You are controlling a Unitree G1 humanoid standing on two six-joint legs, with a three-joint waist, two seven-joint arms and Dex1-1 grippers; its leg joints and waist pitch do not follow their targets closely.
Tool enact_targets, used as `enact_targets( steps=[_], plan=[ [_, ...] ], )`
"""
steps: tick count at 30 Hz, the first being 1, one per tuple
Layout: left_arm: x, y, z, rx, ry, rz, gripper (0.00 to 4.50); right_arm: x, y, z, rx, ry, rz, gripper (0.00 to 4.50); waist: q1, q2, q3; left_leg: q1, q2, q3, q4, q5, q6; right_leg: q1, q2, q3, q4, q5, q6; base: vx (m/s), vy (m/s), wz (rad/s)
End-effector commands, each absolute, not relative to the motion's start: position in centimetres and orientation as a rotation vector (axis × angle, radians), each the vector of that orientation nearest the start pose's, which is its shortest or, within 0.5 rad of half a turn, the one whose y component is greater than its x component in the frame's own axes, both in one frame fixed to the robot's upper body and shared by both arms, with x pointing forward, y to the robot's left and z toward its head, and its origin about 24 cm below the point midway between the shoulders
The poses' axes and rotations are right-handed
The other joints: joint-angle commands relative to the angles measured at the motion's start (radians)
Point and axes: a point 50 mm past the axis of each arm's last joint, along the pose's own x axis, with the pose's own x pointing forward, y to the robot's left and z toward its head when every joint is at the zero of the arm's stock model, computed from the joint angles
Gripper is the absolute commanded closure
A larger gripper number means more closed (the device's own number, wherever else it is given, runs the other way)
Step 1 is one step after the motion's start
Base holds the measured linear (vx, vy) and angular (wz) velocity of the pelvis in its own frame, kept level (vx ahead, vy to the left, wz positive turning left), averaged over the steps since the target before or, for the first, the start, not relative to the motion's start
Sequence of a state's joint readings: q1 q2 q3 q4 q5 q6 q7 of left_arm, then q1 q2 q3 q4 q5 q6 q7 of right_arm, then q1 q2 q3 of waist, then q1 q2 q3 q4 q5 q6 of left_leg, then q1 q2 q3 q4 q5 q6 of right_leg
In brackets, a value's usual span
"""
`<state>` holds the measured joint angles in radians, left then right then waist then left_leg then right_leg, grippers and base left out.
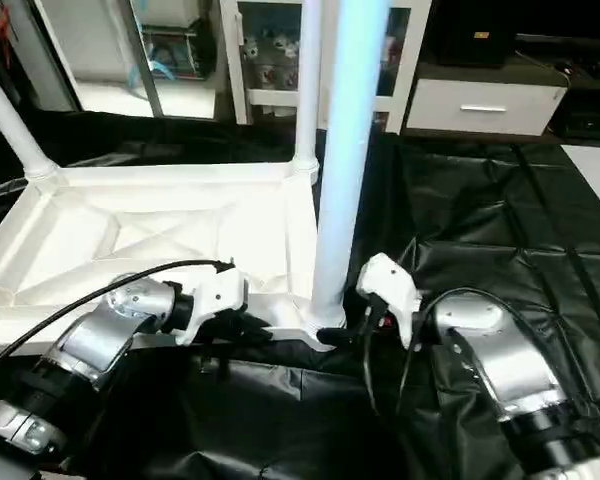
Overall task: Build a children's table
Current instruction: Rotate leg to tighten
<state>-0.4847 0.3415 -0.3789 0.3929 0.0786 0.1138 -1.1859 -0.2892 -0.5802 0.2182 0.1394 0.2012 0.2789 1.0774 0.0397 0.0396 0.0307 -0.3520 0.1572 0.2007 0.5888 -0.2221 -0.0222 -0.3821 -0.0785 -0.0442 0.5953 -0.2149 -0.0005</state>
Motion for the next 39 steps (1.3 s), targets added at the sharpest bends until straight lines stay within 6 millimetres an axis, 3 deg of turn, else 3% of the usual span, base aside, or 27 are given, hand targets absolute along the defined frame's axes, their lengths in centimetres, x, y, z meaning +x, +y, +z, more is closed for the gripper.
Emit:
enact_targets(
  steps=[1,7,11,16,18,20,21,23,25,28,31,34,37,39],
  plan=[
    [27.3,10.0,2.0,0.48,0.538,-1.533,4.5,27.6,-17.5,6.4,-0.302,0.399,1.173,1.55,-0.001,-0.023,-0.043,0.001,0.082,-0.034,-0.063,-0.071,0.114,0.04,-0.08,0.047,-0.052,-0.004,-0.296,0.0,0.0,0.0],
    [27.2,10.2,1.9,0.481,0.543,-1.523,4.5,27.6,-17.5,6.4,-0.298,0.399,1.192,1.78,-0.004,-0.028,-0.042,0.003,0.084,-0.034,-0.063,-0.088,0.113,0.041,-0.081,0.046,-0.053,-0.04,-0.297,0.0,0.0,0.0],
    [27.1,10.4,1.9,0.478,0.554,-1.516,4.5,27.5,-17.5,6.2,-0.288,0.404,1.202,1.8,-0.003,-0.028,-0.044,0.003,0.083,-0.033,-0.059,-0.061,0.124,0.041,-0.079,0.046,-0.047,0.007,-0.305,0.0,0.0,0.0],
    [27.0,10.5,1.7,0.475,0.57,-1.508,4.5,27.5,-17.4,5.9,-0.285,0.402,1.185,1.81,-0.003,-0.03,-0.043,0.003,0.082,-0.033,-0.059,-0.061,0.128,0.041,-0.08,0.046,-0.048,-0.003,-0.307,0.0,0.0,0.0],
    [27.9,10.3,1.6,0.437,0.548,-1.401,4.5,29.0,-17.4,5.2,-0.284,0.368,0.987,1.81,-0.009,-0.032,-0.041,0.002,0.082,-0.031,-0.058,-0.07,0.12,0.037,-0.08,0.048,-0.05,-0.019,-0.311,0.0,0.0,0.0],
    [28.8,9.8,1.7,0.379,0.524,-1.306,4.5,30.0,-17.1,4.4,-0.246,0.35,0.804,1.81,-0.018,-0.032,-0.034,-0.001,0.076,-0.034,-0.066,-0.128,0.078,0.035,-0.078,0.045,-0.063,-0.127,-0.295,-0.029,-0.005,-0.03],
    [28.9,9.7,1.7,0.367,0.52,-1.288,4.5,30.2,-17.0,4.2,-0.232,0.348,0.771,1.82,-0.025,-0.036,-0.033,0.002,0.075,-0.037,-0.07,-0.178,0.044,0.035,-0.079,0.045,-0.072,-0.225,-0.27,-0.058,-0.01,-0.05],
    [29.7,9.4,1.6,0.368,0.504,-1.21,4.5,30.6,-16.5,3.6,-0.184,0.337,0.648,1.82,-0.039,-0.036,-0.03,0.003,0.074,-0.042,-0.073,-0.231,0.015,0.031,-0.079,0.047,-0.081,-0.326,-0.233,-0.027,0.001,-0.02],
    [30.7,8.9,1.7,0.353,0.489,-1.115,4.5,30.9,-15.8,2.6,-0.148,0.348,0.522,1.83,-0.044,-0.034,-0.03,0.007,0.073,-0.041,-0.074,-0.25,0.006,0.023,-0.076,0.049,-0.086,-0.354,-0.214,0.0,0.0,0.0],
    [31.3,8.7,1.7,0.342,0.478,-1.044,4.5,31.0,-15.2,1.8,-0.133,0.355,0.428,1.83,-0.044,-0.033,-0.034,0.002,0.073,-0.043,-0.075,-0.224,0.007,0.028,-0.077,0.05,-0.082,-0.303,-0.212,0.0,0.0,0.0],
    [32.4,8.1,2.0,0.34,0.445,-0.917,4.5,31.1,-14.1,0.3,-0.101,0.39,0.194,1.83,-0.048,-0.031,-0.033,0.003,0.068,-0.04,-0.075,-0.224,0.005,0.02,-0.077,0.053,-0.087,-0.324,-0.202,0.0,0.0,0.0],
    [32.7,7.7,2.1,0.346,0.428,-0.878,4.5,31.0,-13.3,-0.4,-0.108,0.424,0.078,1.83,-0.047,-0.03,-0.035,0.006,0.07,-0.041,-0.076,-0.218,0.009,0.019,-0.076,0.052,-0.086,-0.304,-0.201,0.0,0.0,0.0],
    [32.8,7.4,2.0,0.346,0.423,-0.875,4.5,31.1,-11.7,-0.2,-0.093,0.397,0.124,1.83,-0.045,-0.03,-0.038,0.001,0.071,-0.04,-0.076,-0.197,0.027,0.026,-0.076,0.051,-0.078,-0.225,-0.21,0.0,0.0,0.0],
    [32.7,7.4,1.9,0.347,0.423,-0.875,4.5,31.0,-10.5,0.3,-0.083,0.36,0.213,1.83,-0.044,-0.031,-0.036,0.0,0.071,-0.039,-0.077,-0.201,0.036,0.026,-0.077,0.052,-0.08,-0.223,-0.211,0.0,0.0,0.0]
  ],
)
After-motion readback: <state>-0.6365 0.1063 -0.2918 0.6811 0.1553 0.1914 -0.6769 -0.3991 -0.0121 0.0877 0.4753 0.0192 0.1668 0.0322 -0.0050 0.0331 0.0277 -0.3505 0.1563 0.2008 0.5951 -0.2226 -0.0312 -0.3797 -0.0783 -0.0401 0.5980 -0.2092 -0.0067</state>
